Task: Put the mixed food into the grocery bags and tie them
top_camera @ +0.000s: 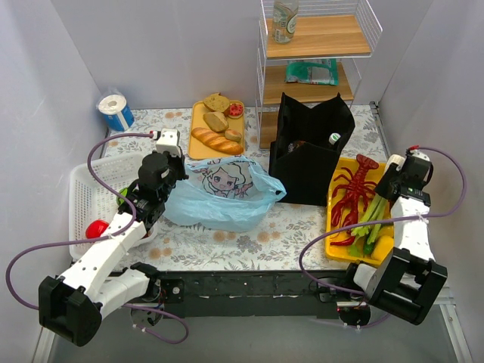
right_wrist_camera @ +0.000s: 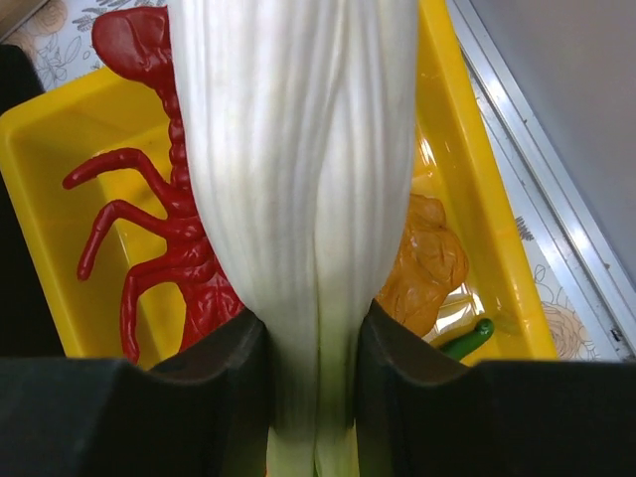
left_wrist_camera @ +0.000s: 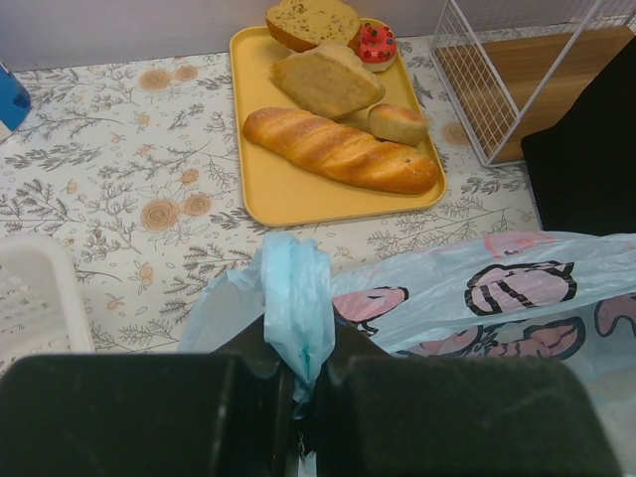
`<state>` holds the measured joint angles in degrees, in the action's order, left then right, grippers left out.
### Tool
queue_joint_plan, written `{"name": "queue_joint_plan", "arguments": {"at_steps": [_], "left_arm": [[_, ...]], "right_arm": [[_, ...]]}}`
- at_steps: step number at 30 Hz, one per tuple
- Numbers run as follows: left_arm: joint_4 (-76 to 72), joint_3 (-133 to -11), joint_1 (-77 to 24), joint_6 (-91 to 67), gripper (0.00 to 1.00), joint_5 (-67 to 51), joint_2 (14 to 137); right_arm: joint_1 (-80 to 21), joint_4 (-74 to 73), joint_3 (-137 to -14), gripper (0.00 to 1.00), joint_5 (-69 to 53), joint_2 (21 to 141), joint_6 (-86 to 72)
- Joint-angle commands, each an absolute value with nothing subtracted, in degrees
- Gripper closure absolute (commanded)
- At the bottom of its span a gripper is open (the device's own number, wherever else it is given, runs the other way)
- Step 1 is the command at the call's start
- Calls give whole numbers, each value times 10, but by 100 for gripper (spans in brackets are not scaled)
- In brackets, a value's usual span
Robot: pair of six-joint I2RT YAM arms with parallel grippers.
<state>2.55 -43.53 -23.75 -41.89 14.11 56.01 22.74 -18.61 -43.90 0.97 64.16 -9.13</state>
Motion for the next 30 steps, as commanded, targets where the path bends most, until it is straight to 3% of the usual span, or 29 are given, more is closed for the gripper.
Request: {"name": "queue_joint_plan", "arguments": {"at_steps": [1, 3, 9, 16, 19, 20, 30], "left_arm": [[25, -429, -235, -417, 100, 141, 539], [25, -430, -235, -417, 100, 140, 540], [23, -431, -235, -419, 100, 123, 540], [7, -420, -235, -428, 100, 107, 514], [8, -423, -235, -432, 100, 98, 517], [9, -423, -235, -432, 100, 96, 519], [10, -422, -235, -431, 100, 95, 523]], "right_arm": [[226, -156, -433, 82, 22, 639, -93], [226, -156, -440, 86, 31, 600, -97], [224, -144, -566, 84, 21, 478, -138], [182, 78, -642, 89, -227, 443, -224], [66, 107, -662, 94, -183, 461, -184], [-18, 103, -669, 95, -165, 481, -161], [-462, 133, -777, 95, -4, 639, 31]]}}
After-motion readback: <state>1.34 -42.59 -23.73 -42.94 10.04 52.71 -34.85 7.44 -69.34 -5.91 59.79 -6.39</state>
